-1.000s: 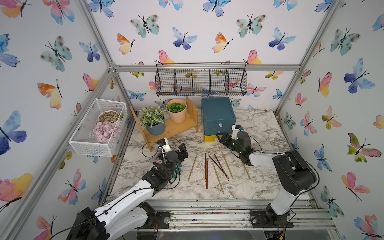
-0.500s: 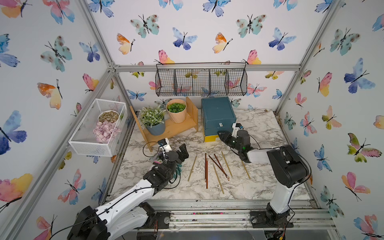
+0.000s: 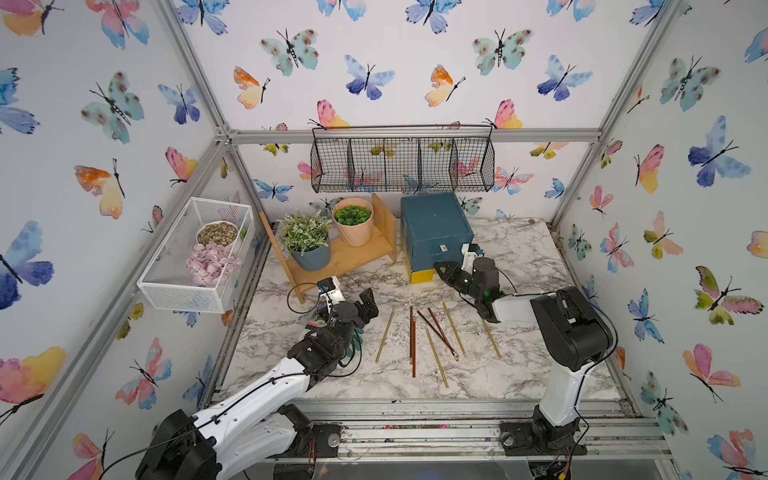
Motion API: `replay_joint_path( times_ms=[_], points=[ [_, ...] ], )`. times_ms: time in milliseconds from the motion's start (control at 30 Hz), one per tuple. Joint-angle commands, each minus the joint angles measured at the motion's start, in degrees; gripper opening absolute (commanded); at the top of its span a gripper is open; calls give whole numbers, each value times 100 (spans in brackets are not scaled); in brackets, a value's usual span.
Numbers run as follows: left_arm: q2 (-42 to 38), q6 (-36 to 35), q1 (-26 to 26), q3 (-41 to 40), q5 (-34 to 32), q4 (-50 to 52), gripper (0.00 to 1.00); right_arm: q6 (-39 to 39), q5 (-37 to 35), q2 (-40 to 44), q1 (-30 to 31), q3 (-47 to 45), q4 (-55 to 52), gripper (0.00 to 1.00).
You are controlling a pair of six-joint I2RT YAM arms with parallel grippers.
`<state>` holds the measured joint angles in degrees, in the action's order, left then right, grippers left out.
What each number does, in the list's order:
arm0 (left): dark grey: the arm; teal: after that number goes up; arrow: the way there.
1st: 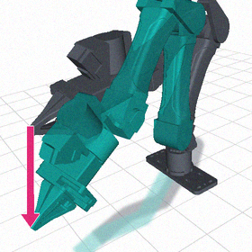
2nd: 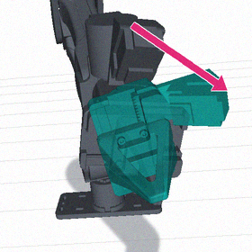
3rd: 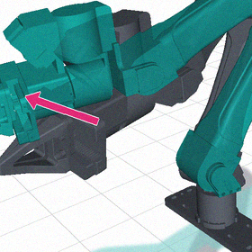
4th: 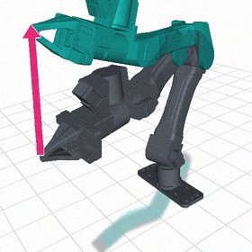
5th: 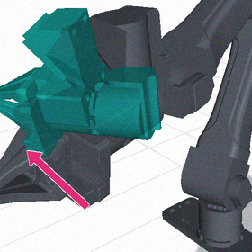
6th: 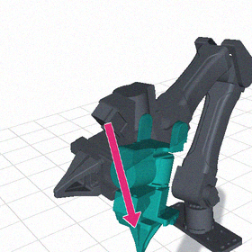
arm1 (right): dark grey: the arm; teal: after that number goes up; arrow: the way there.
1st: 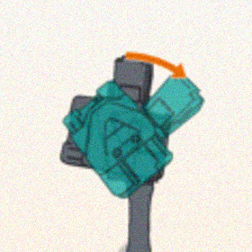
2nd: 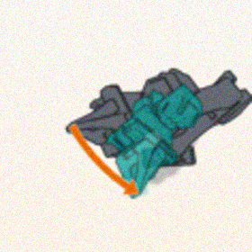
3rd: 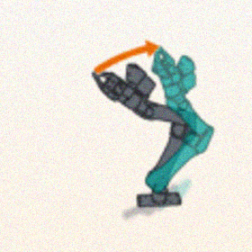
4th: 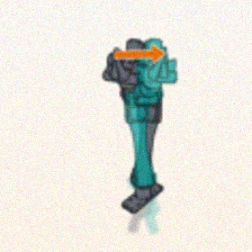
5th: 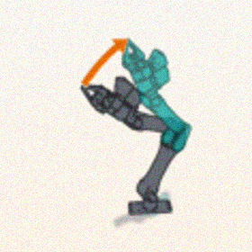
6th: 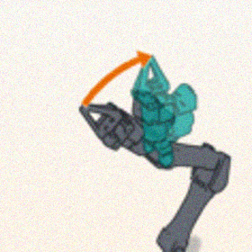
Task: Please place the pencils in the drawer according to their color
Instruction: Open the drawer in the storage box.
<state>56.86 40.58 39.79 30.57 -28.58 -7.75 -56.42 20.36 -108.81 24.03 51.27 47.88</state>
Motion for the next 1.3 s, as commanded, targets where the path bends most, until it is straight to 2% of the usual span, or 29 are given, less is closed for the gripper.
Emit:
replay_joint_path(
  times_ms=[0,167,733,1267],
  points=[
    [27,2,-34,169,115,59,98,31,172,-34,-21,-65,210,8],
    [34,7,-33,160,129,58,98,13,179,51,-21,-276,206,3],
    [141,33,-33,122,231,74,98,225,100,1102,-14,-1356,-184,3],
    [233,138,-38,90,401,224,98,1152,-181,2526,-13,-2157,-1763,3]
  ],
)
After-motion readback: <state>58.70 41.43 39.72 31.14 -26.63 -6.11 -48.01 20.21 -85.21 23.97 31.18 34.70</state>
